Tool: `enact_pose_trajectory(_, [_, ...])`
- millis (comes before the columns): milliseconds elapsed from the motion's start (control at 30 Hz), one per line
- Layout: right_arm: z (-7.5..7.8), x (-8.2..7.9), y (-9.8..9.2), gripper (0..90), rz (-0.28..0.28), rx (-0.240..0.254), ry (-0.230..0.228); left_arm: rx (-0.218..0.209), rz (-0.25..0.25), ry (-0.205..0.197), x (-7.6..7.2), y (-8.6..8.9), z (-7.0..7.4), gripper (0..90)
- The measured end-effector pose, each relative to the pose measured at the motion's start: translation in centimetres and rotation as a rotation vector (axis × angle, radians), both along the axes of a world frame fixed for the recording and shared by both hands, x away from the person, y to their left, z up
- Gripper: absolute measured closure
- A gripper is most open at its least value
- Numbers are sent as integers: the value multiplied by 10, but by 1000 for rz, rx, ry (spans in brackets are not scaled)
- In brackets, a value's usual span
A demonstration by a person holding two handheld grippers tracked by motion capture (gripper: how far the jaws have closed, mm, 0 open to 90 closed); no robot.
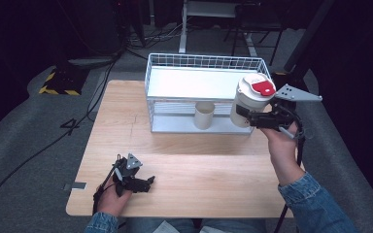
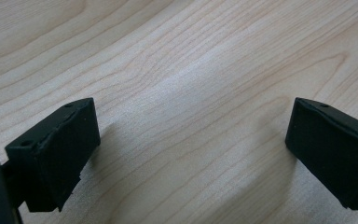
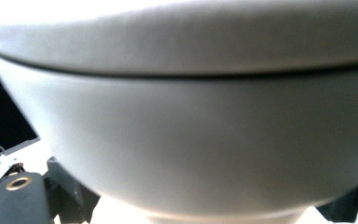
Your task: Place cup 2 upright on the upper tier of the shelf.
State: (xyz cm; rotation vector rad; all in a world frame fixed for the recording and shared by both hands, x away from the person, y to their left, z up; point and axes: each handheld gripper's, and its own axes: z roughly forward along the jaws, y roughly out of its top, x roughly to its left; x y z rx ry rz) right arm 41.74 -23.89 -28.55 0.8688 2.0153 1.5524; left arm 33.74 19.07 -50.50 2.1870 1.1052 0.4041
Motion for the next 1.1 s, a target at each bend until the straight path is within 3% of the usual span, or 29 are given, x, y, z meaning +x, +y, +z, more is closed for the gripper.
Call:
enact_pose_trajectory(167, [9, 10, 5, 138, 2, 19, 15, -4, 9, 7, 0, 0, 0, 25])
enact_pose_trajectory(567, [27, 42, 27, 138, 2, 24, -4, -3, 13, 4, 0, 0, 0, 25])
enact_pose_trajectory(1100, [28, 88, 48, 137, -25, 18, -28, -4, 20, 5, 0, 0, 0, 25])
